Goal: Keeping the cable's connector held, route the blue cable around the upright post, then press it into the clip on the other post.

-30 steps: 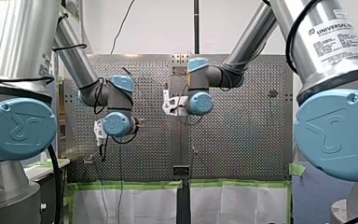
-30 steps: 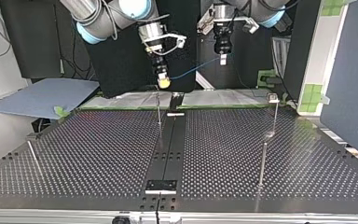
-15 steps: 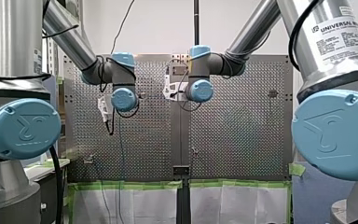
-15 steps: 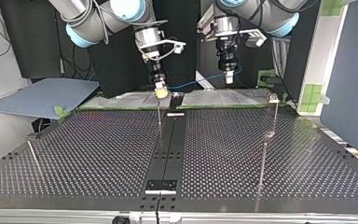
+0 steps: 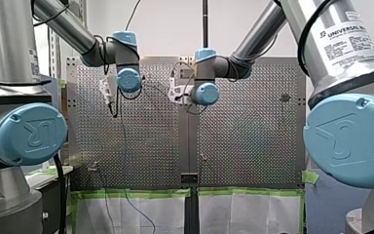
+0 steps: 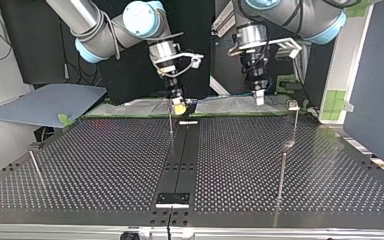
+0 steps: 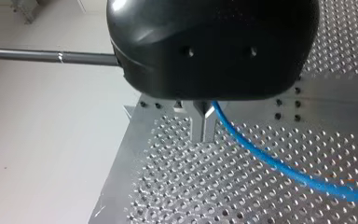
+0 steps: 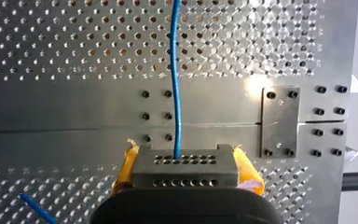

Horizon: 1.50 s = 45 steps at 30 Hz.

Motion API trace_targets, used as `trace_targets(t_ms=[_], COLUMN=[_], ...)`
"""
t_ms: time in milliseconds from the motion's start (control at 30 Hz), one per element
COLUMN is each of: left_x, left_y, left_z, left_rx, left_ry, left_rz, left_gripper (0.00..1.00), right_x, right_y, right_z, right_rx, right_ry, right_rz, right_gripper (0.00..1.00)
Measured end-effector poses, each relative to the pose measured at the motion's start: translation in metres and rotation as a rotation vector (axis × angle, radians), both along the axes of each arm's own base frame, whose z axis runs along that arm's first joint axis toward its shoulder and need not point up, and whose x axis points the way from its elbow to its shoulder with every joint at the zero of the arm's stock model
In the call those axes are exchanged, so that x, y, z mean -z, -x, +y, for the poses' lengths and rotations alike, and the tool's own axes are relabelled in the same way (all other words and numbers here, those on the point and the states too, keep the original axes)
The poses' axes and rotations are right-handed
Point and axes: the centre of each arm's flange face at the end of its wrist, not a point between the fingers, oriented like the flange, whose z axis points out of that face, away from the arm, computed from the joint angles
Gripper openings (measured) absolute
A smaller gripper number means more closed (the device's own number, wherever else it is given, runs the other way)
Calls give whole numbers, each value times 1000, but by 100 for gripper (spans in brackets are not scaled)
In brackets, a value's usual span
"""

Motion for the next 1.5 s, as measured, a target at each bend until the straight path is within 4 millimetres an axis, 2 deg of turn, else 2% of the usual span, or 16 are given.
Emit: trace_targets(t_ms=[267, 500, 867, 1167, 1500], left_x=[-21, -24, -70, -108, -130], left_y=[-5, -25, -48, -66, -93], left_z=[14, 27, 54, 62, 72], left_rx=[-24, -28, -72, -78, -84], left_ry=[-36, -64, -60, -42, -20], left_rz=[16, 43, 14, -27, -44], left_gripper=[0, 0, 0, 0, 0], right_x=[-27, -55, -102, -135, -171], right_y=[-11, -21, -35, -41, -47], right_z=[-9, -15, -27, -35, -44], right_rx=[-11, -22, -33, -40, -40], right_ry=[3, 11, 52, 80, 118], right_rz=[-1, -9, -62, -91, -136], right_gripper=[0, 0, 0, 0, 0])
